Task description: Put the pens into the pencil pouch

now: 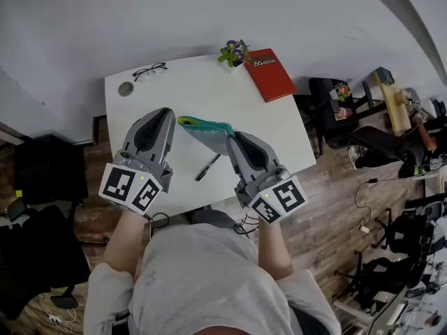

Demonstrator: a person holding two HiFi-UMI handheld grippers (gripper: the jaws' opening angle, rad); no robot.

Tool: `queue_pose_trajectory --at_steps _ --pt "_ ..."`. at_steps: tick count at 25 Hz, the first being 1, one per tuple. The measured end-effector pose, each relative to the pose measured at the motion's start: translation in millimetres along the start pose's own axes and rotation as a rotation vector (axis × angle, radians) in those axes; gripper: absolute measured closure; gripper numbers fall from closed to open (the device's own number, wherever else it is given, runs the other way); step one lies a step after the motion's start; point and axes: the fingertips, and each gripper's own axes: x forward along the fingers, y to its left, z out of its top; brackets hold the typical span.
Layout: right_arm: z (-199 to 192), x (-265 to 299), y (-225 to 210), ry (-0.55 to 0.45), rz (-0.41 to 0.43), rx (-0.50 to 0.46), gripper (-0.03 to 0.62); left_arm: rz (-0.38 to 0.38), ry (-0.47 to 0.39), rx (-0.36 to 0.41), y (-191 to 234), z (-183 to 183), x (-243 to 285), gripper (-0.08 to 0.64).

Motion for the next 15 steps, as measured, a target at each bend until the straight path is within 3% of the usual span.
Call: queue_pose_trajectory --at_steps 8,15 --pt "-4.3 -51.3 -47.1 -0.017 -0.185 0.018 0.532 -0.126 0.236 0.007 -37.8 -78.3 36.0 0.522" --pt "-11.4 -89.2 -68.6 -0.026 -0.308 0.043 0.532 -0.256 0.576 0.090 -67.7 -177.7 46.2 0.520"
